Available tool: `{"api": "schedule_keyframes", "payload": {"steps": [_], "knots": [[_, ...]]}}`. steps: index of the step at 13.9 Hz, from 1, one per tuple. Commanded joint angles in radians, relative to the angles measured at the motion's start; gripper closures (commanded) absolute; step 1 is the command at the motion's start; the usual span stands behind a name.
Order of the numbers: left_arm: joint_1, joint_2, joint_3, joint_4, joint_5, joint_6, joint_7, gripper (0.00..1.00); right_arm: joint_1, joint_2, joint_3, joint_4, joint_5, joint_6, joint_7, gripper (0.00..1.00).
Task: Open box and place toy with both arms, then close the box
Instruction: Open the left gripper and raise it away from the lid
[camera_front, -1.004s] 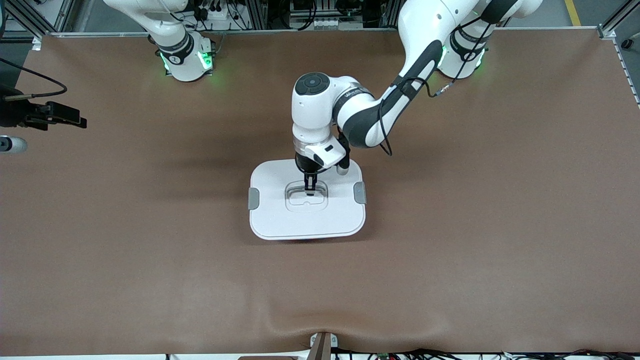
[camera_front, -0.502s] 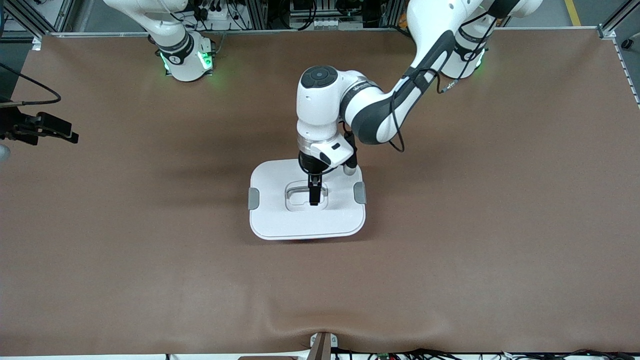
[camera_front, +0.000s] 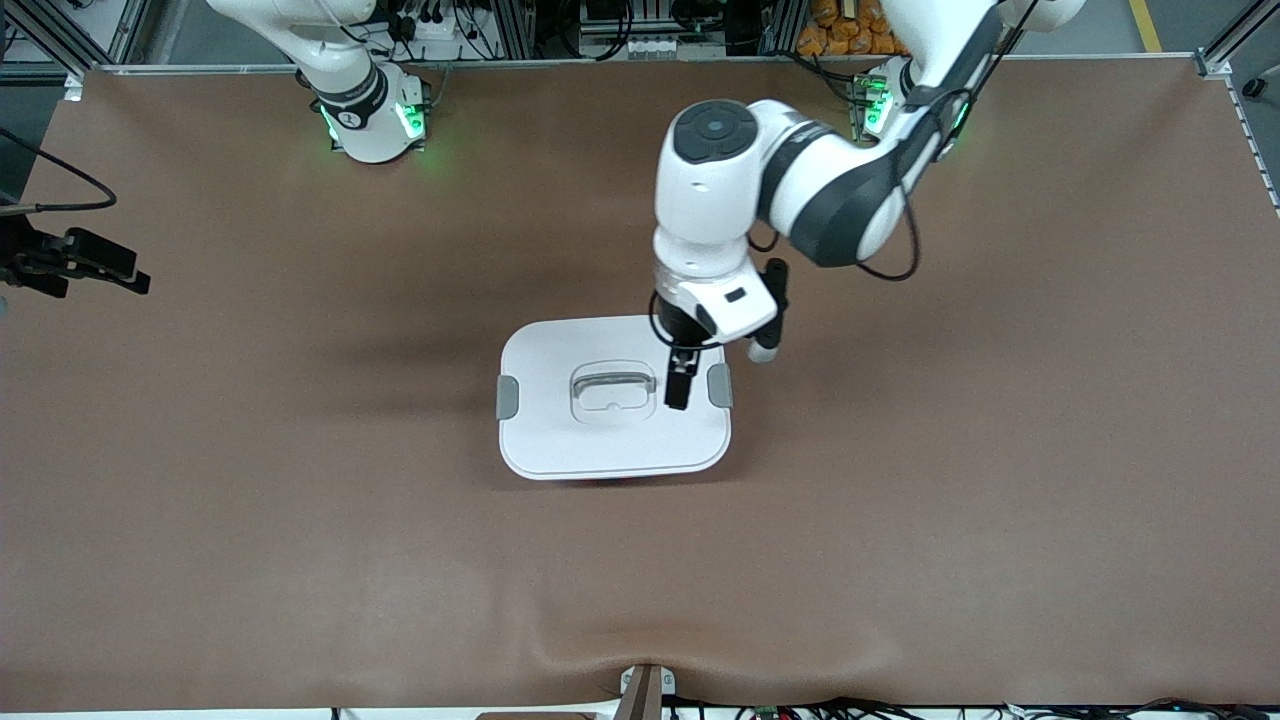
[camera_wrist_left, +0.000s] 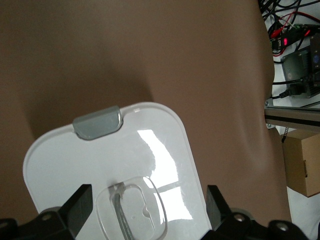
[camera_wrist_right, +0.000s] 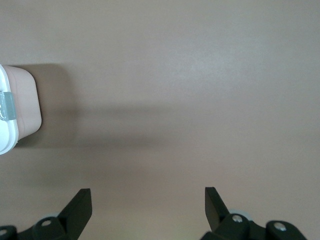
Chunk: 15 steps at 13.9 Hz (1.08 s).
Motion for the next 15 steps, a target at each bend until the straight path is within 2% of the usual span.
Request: {"api": "schedule_keyframes", "payload": {"steps": [1, 3, 8, 13, 15], "knots": [[0.080, -0.083, -0.006, -0.021, -0.097, -0.074, 0.222, 0.00, -0.013, 0.013, 0.012, 0.032, 0.007, -0.017, -0.005, 0.00], [0.138, -0.120, -0.006, -0.023, -0.156, -0.131, 0.374, 0.00, -0.020, 0.012, 0.010, 0.033, 0.013, -0.037, -0.007, 0.00], [0.236, -0.186, -0.006, -0.023, -0.167, -0.294, 0.779, 0.00, -0.003, 0.015, 0.015, 0.032, 0.013, -0.039, 0.004, 0.00], [0.328, -0.232, -0.005, -0.023, -0.166, -0.375, 1.027, 0.00, -0.009, -0.004, 0.012, 0.017, 0.011, -0.039, 0.013, 0.00], [0.376, -0.252, -0.006, -0.024, -0.167, -0.421, 1.144, 0.00, -0.003, -0.018, 0.015, 0.012, 0.004, -0.040, 0.080, 0.00]]}}
